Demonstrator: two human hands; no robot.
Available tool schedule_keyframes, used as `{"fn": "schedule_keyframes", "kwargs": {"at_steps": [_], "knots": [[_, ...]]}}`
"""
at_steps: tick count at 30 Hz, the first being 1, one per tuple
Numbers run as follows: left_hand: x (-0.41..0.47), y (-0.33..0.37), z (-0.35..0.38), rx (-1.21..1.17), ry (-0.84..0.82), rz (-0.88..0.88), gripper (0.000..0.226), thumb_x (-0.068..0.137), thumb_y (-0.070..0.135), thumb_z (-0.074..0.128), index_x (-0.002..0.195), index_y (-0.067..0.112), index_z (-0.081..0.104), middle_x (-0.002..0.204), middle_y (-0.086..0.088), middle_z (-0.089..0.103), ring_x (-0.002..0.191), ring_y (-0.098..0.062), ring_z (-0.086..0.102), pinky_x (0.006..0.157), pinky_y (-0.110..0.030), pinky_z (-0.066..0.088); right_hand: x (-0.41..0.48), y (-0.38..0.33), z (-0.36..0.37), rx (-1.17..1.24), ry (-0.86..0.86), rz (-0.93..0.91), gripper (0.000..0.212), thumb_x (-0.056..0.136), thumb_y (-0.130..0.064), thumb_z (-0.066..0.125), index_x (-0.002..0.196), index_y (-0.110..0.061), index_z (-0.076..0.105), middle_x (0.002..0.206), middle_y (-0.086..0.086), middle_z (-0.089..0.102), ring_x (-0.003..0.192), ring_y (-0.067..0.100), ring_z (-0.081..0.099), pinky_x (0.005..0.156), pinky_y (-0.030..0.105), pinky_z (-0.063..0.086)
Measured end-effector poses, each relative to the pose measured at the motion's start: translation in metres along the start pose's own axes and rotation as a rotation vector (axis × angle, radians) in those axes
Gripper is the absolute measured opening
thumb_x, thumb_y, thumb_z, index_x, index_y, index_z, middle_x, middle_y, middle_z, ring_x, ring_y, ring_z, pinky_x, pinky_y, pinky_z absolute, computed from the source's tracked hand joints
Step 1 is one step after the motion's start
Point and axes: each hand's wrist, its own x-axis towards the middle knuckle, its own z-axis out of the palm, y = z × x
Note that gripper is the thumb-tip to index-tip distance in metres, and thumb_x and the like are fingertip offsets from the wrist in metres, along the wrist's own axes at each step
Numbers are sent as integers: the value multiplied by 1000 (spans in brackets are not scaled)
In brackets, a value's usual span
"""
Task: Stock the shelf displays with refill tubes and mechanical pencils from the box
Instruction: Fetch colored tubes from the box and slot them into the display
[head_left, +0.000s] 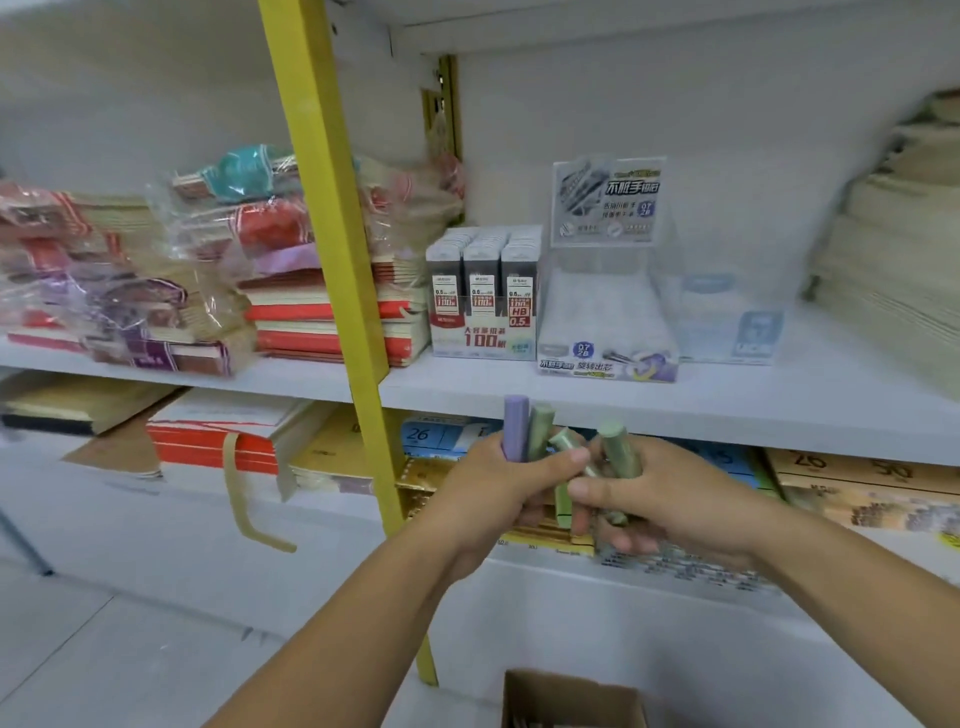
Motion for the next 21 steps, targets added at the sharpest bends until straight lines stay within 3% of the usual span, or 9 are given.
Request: {"fn": "schedule_keyframes", "kwargs": {"at_steps": [2,4,7,10,13,16,21], "knots": [[3,1,-5,-34,23,20,11,84,31,76,86,20,72,55,13,54,47,-2,47,45,-12,38,4,-2,-1,53,8,30,18,85,-36,70,93,-21,66,79,11,70,50,17,53,41,22,39],[5,3,-11,-75,87,30,18,85,33,76,87,15,75,56,7,47,51,-8,40,46,-16,35,6,-3,-2,35,41,68,31,82,-39,70,103,-19,62,87,11,72,53,18,56,40,21,40],[6,8,-23,-135,159,74,31,89,30,71,101,2,73,57,5,53,51,-9,38,44,-17,34,6,-4,-3,-114,167,100,25,83,-39,71,97,-23,58,64,-7,67,51,14,50,41,20,35],[2,13,-29,-51,179,93,27,81,35,71,87,8,72,55,6,55,49,-10,37,44,-16,36,8,-7,-5,-373,327,116,28,75,-50,74,85,-31,56,61,-19,55,49,-3,46,49,15,35],[-4,14,-26,38,105,90,28,75,40,77,90,17,72,60,9,62,47,-8,40,46,-16,38,9,-9,3,-526,353,110,35,74,-55,73,81,-31,49,69,-14,51,58,-1,44,56,22,33],[-9,16,-22,154,60,68,37,67,48,82,98,31,75,68,10,66,49,-4,49,51,-17,43,10,-10,12,-588,342,99,36,73,-54,74,78,-31,47,65,-11,51,51,-4,45,47,15,31],[-11,16,-27,250,123,91,19,81,38,77,92,22,76,62,13,63,49,-3,46,49,-15,41,11,-12,15,-550,348,42,32,71,-48,78,81,-33,50,66,-14,58,51,-4,48,45,12,34]]}}
